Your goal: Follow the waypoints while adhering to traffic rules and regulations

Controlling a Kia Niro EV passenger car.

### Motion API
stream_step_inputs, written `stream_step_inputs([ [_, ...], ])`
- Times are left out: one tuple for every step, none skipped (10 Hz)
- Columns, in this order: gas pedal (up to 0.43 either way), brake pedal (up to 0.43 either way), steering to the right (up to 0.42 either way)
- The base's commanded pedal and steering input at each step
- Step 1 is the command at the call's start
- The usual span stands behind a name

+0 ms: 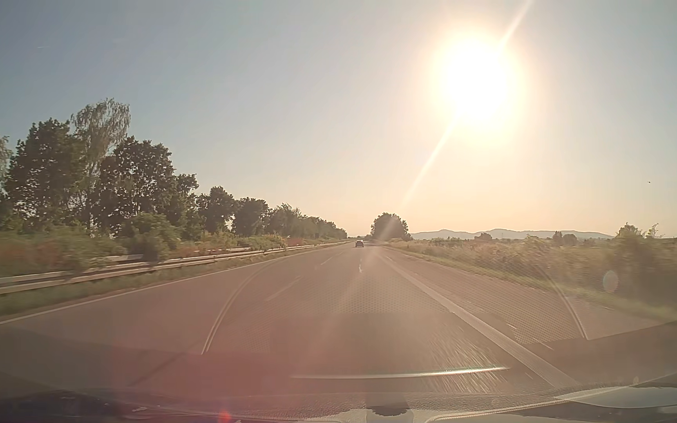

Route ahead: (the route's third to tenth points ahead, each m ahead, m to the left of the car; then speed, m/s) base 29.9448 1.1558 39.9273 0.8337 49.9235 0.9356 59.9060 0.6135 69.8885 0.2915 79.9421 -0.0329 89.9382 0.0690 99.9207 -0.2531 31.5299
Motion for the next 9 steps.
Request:
stream_step_inputs([
  [0.197,0.0,0.001],
  [0.197,0.0,0.001],
  [0.197,0.0,0.001],
  [0.197,0.0,0.001],
  [0.197,0.0,0.001],
  [0.197,0.0,0.001],
  [0.197,0.0,0.001],
  [0.197,0.0,0.001],
  [0.197,0.0,0.001],
])
